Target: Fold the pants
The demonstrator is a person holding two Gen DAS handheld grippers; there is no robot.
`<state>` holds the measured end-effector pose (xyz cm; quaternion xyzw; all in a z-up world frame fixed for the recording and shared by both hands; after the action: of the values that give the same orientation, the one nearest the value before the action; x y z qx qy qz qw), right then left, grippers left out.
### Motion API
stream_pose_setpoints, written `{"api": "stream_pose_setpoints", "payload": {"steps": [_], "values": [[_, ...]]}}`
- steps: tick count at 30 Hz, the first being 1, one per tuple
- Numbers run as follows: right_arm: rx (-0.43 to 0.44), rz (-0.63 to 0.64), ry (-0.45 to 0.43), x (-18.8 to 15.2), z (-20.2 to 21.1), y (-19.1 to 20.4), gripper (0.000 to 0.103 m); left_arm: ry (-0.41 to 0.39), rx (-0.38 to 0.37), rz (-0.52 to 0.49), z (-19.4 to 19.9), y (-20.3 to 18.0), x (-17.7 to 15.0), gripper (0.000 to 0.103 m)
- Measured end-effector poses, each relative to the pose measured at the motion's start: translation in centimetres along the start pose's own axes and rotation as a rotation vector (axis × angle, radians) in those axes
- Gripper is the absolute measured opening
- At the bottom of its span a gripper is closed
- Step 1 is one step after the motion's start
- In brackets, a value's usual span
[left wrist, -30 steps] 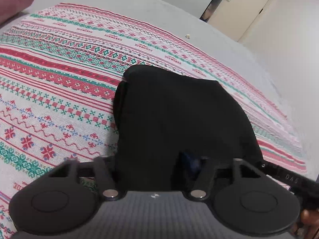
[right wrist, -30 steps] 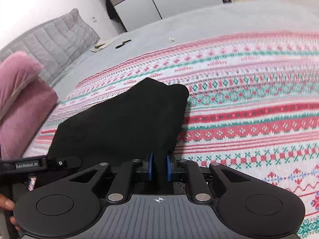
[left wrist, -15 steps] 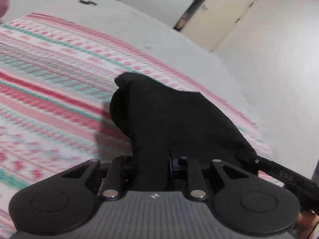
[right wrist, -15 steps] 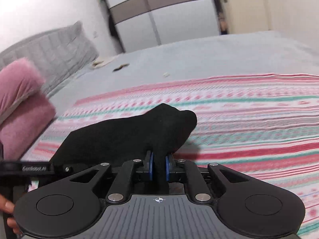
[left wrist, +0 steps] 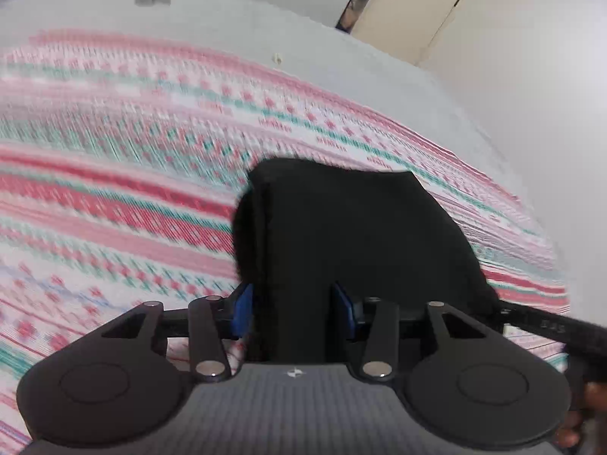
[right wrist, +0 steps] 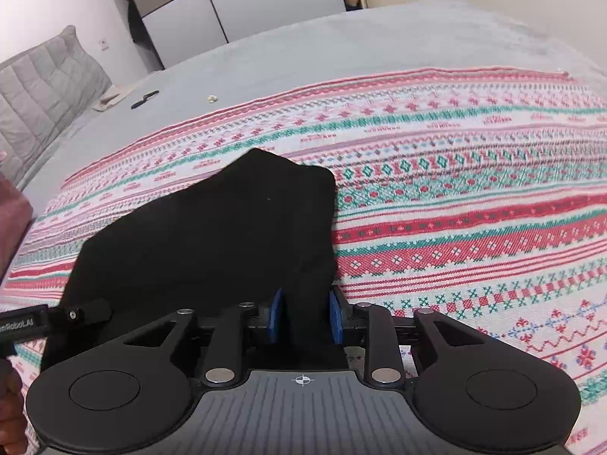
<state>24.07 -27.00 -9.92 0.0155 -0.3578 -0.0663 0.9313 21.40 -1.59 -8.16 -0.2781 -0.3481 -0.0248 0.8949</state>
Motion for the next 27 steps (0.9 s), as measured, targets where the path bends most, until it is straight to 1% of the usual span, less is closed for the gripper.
{"api": "stream_pose_setpoints", "payload": {"steps": [3,4,5,6,7,9,10,11,13,14,15,17,19,20,22,23,24,25,27], "values": [[-0.033,0.032,-0.043,0.1,2.0,0.1,0.027,-0.032,0.078,-0.066,1.9,-1.6,0.2,0.072],[-0.027,0.033,-0.053,0.1,2.8,0.1,0.028,-0.047,0.103,-0.081,2.7,-2.0,0.3,0.08],[-0.021,0.032,-0.066,0.0,3.8,0.1,0.028,-0.066,0.128,-0.094,3.6,-2.5,0.2,0.085],[-0.017,0.032,-0.084,-0.3,5.0,0.3,0.031,-0.084,0.147,-0.109,4.4,-3.2,0.2,0.087],[-0.014,0.034,-0.104,-0.4,6.0,0.6,0.037,-0.097,0.165,-0.124,5.1,-3.6,0.1,0.089],[-0.017,0.043,-0.149,-1.2,8.6,1.0,0.041,-0.123,0.211,-0.159,7.1,-4.9,-0.6,0.095],[-0.012,0.047,-0.167,-1.6,9.8,1.2,0.042,-0.137,0.234,-0.164,7.9,-5.2,-1.0,0.101],[0.001,0.047,-0.187,-2.1,11.2,1.4,0.043,-0.151,0.25,-0.166,9.0,-5.5,-1.5,0.103],[0.007,0.037,-0.22,-3.2,13.3,1.5,0.052,-0.188,0.269,-0.176,11.6,-6.7,-3.3,0.103],[0.001,0.032,-0.242,-4.3,14.7,1.5,0.055,-0.197,0.279,-0.18,12.2,-6.9,-4.0,0.103],[-0.001,0.028,-0.257,-5.4,15.8,1.5,0.056,-0.203,0.287,-0.183,13.6,-7.4,-5.4,0.103],[-0.009,0.024,-0.268,-8.1,17.8,1.5,0.057,-0.201,0.281,-0.18,15.0,-8.1,-7.5,0.103],[-0.006,0.005,-0.268,-10.6,19.4,1.4,0.063,-0.201,0.277,-0.165,15.9,-8.5,-9.2,0.103],[-0.002,-0.002,-0.271,-11.7,20.2,1.4,0.064,-0.202,0.276,-0.164,16.6,-8.9,-10.2,0.103],[0.0,-0.007,-0.279,-13.6,22.0,1.4,0.071,-0.201,0.272,-0.181,17.9,-9.8,-11.7,0.103],[-0.002,-0.002,-0.287,-14.2,22.8,1.5,0.073,-0.201,0.269,-0.189,18.4,-10.2,-12.2,0.103],[-0.006,0.007,-0.297,-14.7,23.6,1.5,0.079,-0.202,0.265,-0.197,19.1,-10.6,-12.7,0.103],[-0.015,0.012,-0.308,-15.1,24.5,1.4,0.086,-0.204,0.262,-0.2,19.3,-10.9,-12.9,0.103],[-0.029,-0.006,-0.321,-15.7,25.9,0.9,0.095,-0.21,0.255,-0.2,20.3,-11.4,-13.4,0.103]]}}
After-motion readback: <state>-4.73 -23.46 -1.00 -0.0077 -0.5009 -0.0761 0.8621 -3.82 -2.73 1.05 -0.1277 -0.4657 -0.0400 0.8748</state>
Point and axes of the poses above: each gripper's, at about its wrist camera, not at the fingertips, and z roughly against the way its jaws point, y to its left, x to its top, the point moved 5 cm from there along -z, roughly the way its jaws point, and after that the axes turned 15 degrees about -x, right-handed, at the moved point
